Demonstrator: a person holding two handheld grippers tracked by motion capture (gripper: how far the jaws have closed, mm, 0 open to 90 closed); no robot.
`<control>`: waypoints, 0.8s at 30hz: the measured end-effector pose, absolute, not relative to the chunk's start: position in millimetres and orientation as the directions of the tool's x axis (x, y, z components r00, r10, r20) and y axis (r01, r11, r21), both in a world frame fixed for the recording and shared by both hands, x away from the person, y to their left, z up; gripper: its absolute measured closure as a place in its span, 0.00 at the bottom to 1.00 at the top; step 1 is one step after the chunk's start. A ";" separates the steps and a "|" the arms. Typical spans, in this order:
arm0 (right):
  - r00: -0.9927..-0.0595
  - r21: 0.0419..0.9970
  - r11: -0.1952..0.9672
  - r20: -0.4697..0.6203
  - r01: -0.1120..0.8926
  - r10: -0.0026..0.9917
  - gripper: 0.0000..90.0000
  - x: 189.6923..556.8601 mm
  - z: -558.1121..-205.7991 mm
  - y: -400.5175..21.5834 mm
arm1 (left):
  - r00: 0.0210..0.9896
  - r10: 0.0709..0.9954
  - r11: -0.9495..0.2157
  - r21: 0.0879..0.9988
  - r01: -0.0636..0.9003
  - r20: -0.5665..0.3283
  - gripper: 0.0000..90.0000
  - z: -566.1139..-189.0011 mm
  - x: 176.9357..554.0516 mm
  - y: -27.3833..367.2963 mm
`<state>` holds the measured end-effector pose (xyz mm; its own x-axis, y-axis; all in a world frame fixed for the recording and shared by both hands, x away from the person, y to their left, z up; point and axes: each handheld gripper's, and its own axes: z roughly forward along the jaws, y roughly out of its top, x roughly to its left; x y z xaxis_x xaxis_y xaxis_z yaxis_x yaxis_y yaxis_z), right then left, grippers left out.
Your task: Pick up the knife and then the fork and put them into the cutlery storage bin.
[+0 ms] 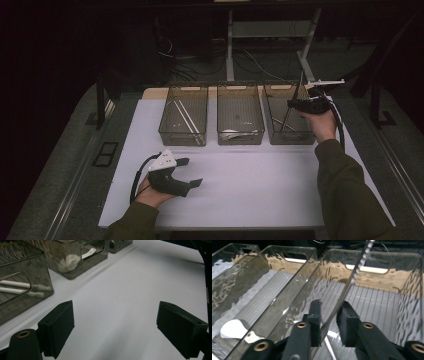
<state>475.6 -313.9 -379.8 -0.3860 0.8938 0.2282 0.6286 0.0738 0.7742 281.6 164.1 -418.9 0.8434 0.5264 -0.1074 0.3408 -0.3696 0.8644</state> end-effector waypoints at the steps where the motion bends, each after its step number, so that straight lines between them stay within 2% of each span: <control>1: -0.387 0.775 0.072 0.231 0.628 0.893 0.77 476.6 -381.7 -314.1 | 0.843 0.527 -0.369 0.865 0.340 -0.107 0.15 -418.8 281.5 164.0; 8: -0.388 0.785 0.064 0.232 0.617 0.892 0.68 475.6 -381.8 -311.6 | 0.843 0.527 -0.369 0.866 0.338 -0.105 0.15 -418.4 281.5 164.0; 16: -0.410 0.792 0.075 0.229 0.606 0.883 0.47 468.9 -378.6 -312.5 | 0.842 0.530 -0.370 0.866 0.337 -0.101 0.15 -418.7 281.9 163.8; 24: -0.469 0.805 0.128 0.200 0.579 0.860 0.37 449.2 -369.7 -316.1 | 0.836 0.541 -0.380 0.861 0.337 -0.089 0.12 -418.3 282.4 163.2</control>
